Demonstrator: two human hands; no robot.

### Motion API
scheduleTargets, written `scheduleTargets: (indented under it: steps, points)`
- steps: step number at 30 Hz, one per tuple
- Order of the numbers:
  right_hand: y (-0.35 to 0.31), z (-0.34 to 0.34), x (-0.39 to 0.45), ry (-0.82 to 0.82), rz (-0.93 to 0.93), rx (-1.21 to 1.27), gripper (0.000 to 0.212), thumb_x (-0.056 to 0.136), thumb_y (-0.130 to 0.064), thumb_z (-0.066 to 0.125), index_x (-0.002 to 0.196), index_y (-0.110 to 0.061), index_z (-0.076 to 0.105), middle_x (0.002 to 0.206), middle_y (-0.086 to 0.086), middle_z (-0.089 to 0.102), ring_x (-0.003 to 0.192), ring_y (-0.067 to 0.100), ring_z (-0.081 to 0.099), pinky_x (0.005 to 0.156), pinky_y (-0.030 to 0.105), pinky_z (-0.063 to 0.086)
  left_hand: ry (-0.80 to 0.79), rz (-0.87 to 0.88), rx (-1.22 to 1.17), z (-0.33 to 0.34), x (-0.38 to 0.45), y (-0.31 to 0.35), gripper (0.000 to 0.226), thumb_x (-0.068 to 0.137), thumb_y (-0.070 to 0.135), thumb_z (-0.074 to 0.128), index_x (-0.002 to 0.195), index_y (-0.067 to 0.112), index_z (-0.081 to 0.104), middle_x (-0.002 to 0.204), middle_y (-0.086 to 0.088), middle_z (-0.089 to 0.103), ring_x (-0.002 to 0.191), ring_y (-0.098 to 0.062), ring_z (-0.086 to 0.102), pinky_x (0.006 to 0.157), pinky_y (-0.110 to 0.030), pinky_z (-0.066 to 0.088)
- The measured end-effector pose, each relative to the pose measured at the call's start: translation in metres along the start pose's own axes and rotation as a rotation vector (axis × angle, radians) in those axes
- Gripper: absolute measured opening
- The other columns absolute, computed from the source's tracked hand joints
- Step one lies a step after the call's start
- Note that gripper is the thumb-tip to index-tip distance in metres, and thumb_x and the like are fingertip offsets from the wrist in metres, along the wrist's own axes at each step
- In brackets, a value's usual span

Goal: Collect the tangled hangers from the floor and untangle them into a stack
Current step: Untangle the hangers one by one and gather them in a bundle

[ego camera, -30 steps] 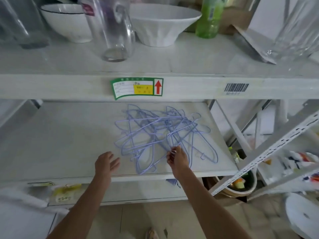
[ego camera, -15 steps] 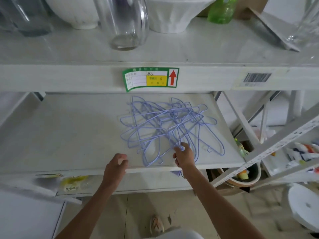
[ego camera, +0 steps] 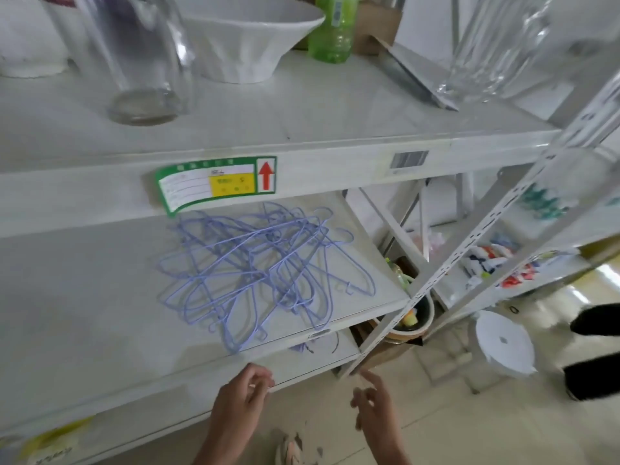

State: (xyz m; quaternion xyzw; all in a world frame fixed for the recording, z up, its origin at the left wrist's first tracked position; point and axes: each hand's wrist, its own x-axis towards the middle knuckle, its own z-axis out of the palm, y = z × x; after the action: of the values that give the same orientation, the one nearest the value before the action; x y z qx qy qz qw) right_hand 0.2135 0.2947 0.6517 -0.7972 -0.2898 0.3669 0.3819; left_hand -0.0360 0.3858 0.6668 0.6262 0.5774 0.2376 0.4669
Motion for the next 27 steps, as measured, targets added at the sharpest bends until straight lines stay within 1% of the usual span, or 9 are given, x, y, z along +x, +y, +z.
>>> scheduleTargets:
  steps: [4, 8, 9, 12, 14, 17, 20, 23, 27]
  points:
    - [-0.010, -0.027, 0.019, 0.058, 0.014, 0.012, 0.025, 0.100, -0.003, 0.056, 0.116, -0.017, 0.069, 0.068, 0.004, 0.069, 0.040, 0.015, 0.054, 0.045, 0.024, 0.047, 0.011, 0.095, 0.124, 0.017, 0.027, 0.042, 0.012, 0.096, 0.027, 0.061, 0.092, 0.038, 0.064, 0.093, 0.028, 0.073, 0.082, 0.007, 0.070, 0.077, -0.036, 0.060]
    - [-0.055, -0.045, 0.069, 0.034, -0.122, 0.038, 0.026, 0.097, -0.007, 0.056, 0.105, -0.024, 0.074, 0.072, -0.002, 0.073, 0.053, 0.012, 0.066, 0.051, 0.024, 0.051, 0.170, 0.169, 0.227, 0.028, 0.061, 0.087, 0.019, 0.094, 0.025, 0.061, 0.107, 0.039, 0.065, 0.107, 0.031, 0.069, 0.091, 0.013, 0.065, 0.078, -0.020, 0.055]
    - [-0.068, -0.047, 0.081, 0.021, -0.144, 0.058, 0.028, 0.097, -0.008, 0.055, 0.104, -0.026, 0.074, 0.075, -0.002, 0.073, 0.057, 0.013, 0.068, 0.051, 0.027, 0.050, 0.228, 0.178, 0.267, 0.028, 0.072, 0.095, 0.023, 0.093, 0.026, 0.062, 0.112, 0.038, 0.064, 0.111, 0.028, 0.069, 0.093, 0.010, 0.066, 0.077, -0.022, 0.054]
    - [-0.099, -0.052, 0.114, -0.052, -0.200, 0.122, 0.032, 0.097, -0.009, 0.052, 0.100, -0.032, 0.074, 0.078, 0.000, 0.074, 0.062, 0.015, 0.069, 0.051, 0.027, 0.046, 0.334, 0.247, 0.440, 0.021, 0.120, 0.117, 0.037, 0.087, 0.018, 0.069, 0.123, 0.026, 0.064, 0.119, 0.007, 0.069, 0.105, -0.019, 0.067, 0.081, -0.037, 0.055]
    - [-0.108, -0.054, 0.133, -0.134, -0.221, 0.122, 0.033, 0.098, -0.010, 0.050, 0.098, -0.031, 0.075, 0.078, 0.000, 0.074, 0.060, 0.013, 0.067, 0.049, 0.021, 0.044, 0.289, 0.285, 0.644, 0.012, 0.162, 0.126, 0.048, 0.081, 0.010, 0.070, 0.128, 0.015, 0.063, 0.122, -0.007, 0.068, 0.109, -0.033, 0.064, 0.084, -0.043, 0.053]
    - [-0.108, -0.058, 0.147, -0.278, -0.233, 0.073, 0.035, 0.100, -0.006, 0.047, 0.098, -0.028, 0.075, 0.076, 0.003, 0.073, 0.058, 0.013, 0.065, 0.048, 0.015, 0.042, 0.147, 0.164, 0.904, -0.006, 0.212, 0.121, 0.047, 0.089, 0.022, 0.067, 0.135, 0.018, 0.059, 0.131, -0.009, 0.065, 0.117, -0.034, 0.062, 0.091, -0.044, 0.049]
    - [-0.098, -0.065, 0.160, -0.358, -0.209, 0.048, 0.037, 0.101, -0.005, 0.046, 0.096, -0.028, 0.074, 0.075, 0.004, 0.073, 0.056, 0.013, 0.065, 0.046, 0.017, 0.041, 0.079, 0.094, 0.925, -0.009, 0.224, 0.100, 0.025, 0.099, 0.038, 0.058, 0.115, 0.021, 0.066, 0.113, -0.004, 0.070, 0.112, -0.030, 0.061, 0.087, -0.042, 0.053]
    - [-0.092, -0.068, 0.174, -0.368, -0.162, 0.060, 0.036, 0.100, 0.000, 0.047, 0.092, -0.023, 0.074, 0.068, 0.005, 0.071, 0.053, 0.015, 0.062, 0.044, 0.026, 0.040, 0.159, 0.118, 0.822, -0.009, 0.220, 0.094, 0.015, 0.099, 0.027, 0.057, 0.094, 0.019, 0.069, 0.095, -0.008, 0.069, 0.101, -0.032, 0.064, 0.076, -0.043, 0.056]
    - [-0.093, -0.064, 0.183, -0.379, -0.143, 0.027, 0.035, 0.099, 0.004, 0.046, 0.092, -0.015, 0.073, 0.063, 0.005, 0.068, 0.050, 0.015, 0.060, 0.041, 0.025, 0.039, 0.337, 0.098, 0.726, -0.025, 0.213, 0.104, 0.011, 0.094, 0.019, 0.059, 0.089, 0.016, 0.069, 0.093, -0.008, 0.075, 0.091, -0.031, 0.072, 0.071, -0.041, 0.056]
